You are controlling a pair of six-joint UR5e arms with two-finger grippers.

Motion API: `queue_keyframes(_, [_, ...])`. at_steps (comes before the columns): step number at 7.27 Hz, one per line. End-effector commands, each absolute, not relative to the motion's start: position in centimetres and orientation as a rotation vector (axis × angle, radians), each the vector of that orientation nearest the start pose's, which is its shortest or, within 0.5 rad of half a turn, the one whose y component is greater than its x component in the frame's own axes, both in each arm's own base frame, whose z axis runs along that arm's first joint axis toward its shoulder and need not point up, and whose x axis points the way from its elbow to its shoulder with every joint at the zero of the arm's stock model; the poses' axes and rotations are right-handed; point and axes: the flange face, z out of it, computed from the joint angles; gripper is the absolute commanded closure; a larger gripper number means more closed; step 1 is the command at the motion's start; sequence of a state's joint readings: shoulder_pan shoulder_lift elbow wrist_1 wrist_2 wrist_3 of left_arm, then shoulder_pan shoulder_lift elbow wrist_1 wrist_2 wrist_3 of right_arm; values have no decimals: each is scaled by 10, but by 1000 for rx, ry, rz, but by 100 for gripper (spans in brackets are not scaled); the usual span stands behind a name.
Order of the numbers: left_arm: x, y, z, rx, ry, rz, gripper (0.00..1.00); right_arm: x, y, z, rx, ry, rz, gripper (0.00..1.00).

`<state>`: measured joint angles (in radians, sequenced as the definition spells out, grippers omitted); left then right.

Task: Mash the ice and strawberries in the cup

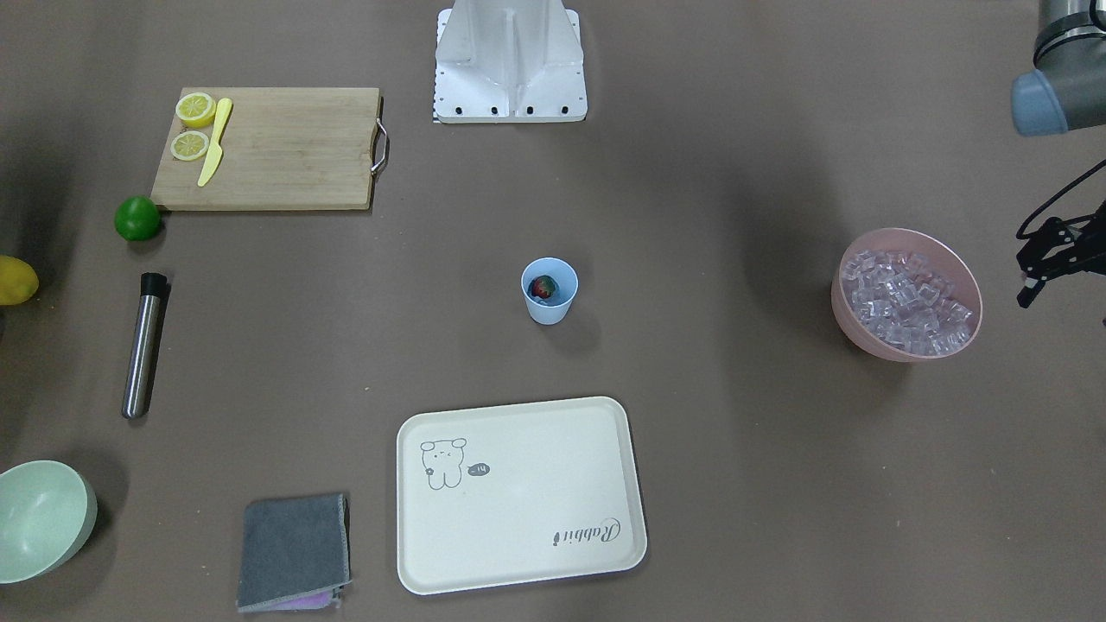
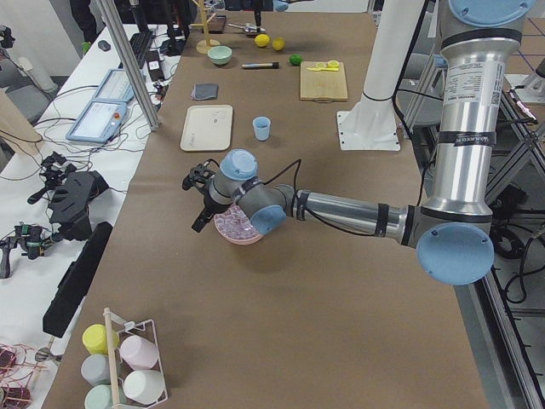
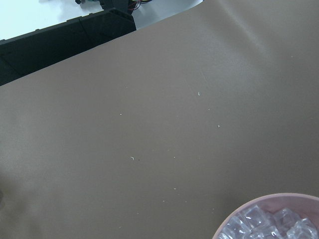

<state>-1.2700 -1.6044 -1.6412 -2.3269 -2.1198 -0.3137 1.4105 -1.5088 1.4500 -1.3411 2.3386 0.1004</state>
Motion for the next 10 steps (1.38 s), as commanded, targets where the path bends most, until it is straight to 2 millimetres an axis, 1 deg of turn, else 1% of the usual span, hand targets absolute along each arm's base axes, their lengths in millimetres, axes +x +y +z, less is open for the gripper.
queue_keyframes(1, [78, -540, 551, 628, 712, 204, 3, 70, -508, 684, 38, -770, -111, 0])
queue_keyframes(2, [77, -540, 572, 588, 702, 190, 3, 100, -500, 663, 27, -774, -93, 0])
queue_keyframes(3, [76, -538, 595, 547, 687, 176, 3, 121, -486, 622, -3, -771, -84, 0])
queue_keyframes(4, [65, -542, 597, 540, 684, 156, 3, 133, -472, 606, -41, -767, -86, 0])
queue_keyframes(5, [43, -541, 601, 472, 725, 118, 3, 133, -467, 609, -51, -774, -79, 0])
queue_keyframes(6, [0, -536, 607, 412, 790, 101, 3, 131, -461, 618, -70, -791, -56, 0])
queue_keyframes(7, [-41, -526, 615, 411, 815, 108, 3, 129, -457, 623, -74, -804, -51, 0])
queue_keyframes(8, [-81, -520, 621, 391, 815, 84, 3, 128, -457, 623, -78, -813, -44, 0])
queue_keyframes(9, [-112, -512, 622, 384, 797, 94, 3, 128, -456, 624, -80, -815, -40, 0])
queue_keyframes(10, [-125, -508, 596, 325, 800, 54, 3, 128, -457, 624, -79, -815, -41, 0])
